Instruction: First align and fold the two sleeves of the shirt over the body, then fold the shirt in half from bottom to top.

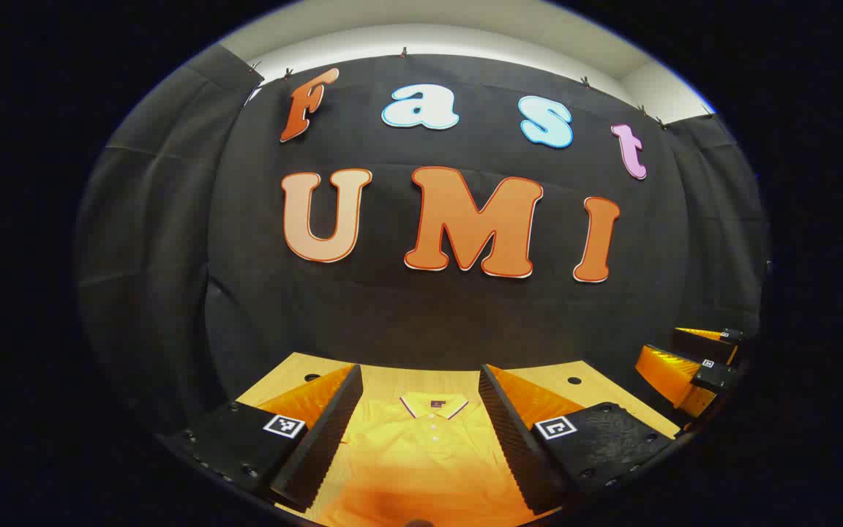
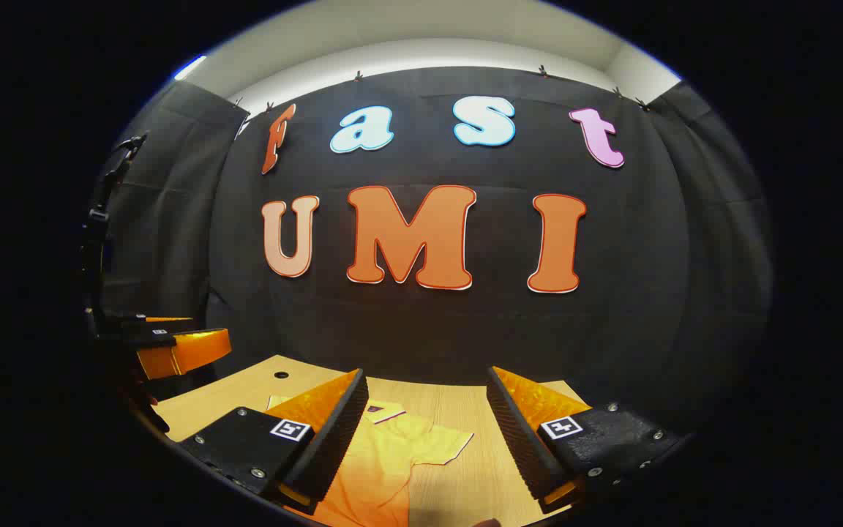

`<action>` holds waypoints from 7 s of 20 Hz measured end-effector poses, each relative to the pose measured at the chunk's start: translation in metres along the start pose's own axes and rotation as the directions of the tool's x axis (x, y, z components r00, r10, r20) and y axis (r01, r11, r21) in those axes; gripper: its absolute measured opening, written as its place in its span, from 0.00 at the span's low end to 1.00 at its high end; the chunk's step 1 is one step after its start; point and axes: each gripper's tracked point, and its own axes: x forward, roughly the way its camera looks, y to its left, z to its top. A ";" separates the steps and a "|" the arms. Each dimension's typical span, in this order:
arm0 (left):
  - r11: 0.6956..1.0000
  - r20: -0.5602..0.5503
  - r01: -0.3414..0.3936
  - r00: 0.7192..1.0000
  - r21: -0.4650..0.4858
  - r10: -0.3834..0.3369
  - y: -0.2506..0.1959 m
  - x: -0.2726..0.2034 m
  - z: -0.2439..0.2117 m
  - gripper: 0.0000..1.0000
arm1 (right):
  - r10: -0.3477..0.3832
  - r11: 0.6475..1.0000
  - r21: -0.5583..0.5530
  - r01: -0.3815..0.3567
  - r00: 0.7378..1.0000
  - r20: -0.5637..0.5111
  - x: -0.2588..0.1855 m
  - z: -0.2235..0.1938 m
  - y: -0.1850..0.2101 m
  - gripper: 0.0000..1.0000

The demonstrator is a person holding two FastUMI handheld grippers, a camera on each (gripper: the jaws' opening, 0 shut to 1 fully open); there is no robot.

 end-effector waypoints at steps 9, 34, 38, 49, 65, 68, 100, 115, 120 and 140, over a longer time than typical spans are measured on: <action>0.999 0.000 -0.032 1.000 -0.005 0.032 0.004 0.007 -0.008 0.98 | 0.057 0.998 0.032 -0.056 0.998 -0.024 0.015 -0.009 0.003 0.99; 0.976 -0.049 -0.203 0.977 0.079 0.207 0.035 0.005 -0.032 0.98 | 0.100 0.992 0.118 -0.053 0.893 -0.439 0.122 -0.152 -0.015 0.98; 0.967 -0.078 -0.236 0.967 0.093 0.243 0.040 0.002 -0.043 0.98 | 0.109 0.989 0.138 -0.045 0.858 -0.503 0.142 -0.175 -0.019 0.96; 0.950 -0.188 -0.278 0.935 0.140 0.302 0.037 -0.011 -0.075 0.96 | 0.107 0.982 0.182 0.043 0.671 -0.734 0.180 -0.260 -0.042 0.89; 0.926 -0.222 -0.347 0.900 0.152 0.374 0.046 -0.023 -0.093 0.98 | 0.101 0.977 0.158 0.141 0.344 -0.933 0.215 -0.347 -0.057 0.71; 0.925 -0.241 -0.349 0.894 0.149 0.377 0.046 -0.020 -0.098 0.98 | 0.082 0.984 0.124 0.129 0.289 -0.954 0.215 -0.363 -0.059 0.70; 0.936 -0.331 -0.343 0.876 0.085 0.351 0.053 -0.002 -0.124 0.98 | 0.520 0.841 0.540 -0.032 0.324 -0.791 0.258 -0.289 0.071 0.03; 0.918 -0.436 -0.389 0.841 -0.073 0.322 0.079 0.008 -0.156 0.98 | 0.580 0.794 0.603 -0.073 0.387 -0.717 0.259 -0.268 0.092 0.72; 0.923 -0.495 -0.369 0.825 -0.110 0.271 0.100 0.028 -0.169 0.98 | 0.539 0.803 0.595 -0.027 0.459 -0.707 0.243 -0.255 0.061 0.85; 0.983 -0.711 -0.135 0.703 -0.123 0.007 0.189 0.171 -0.241 0.95 | 0.242 0.805 0.516 0.294 0.630 -0.737 0.110 -0.247 0.028 0.95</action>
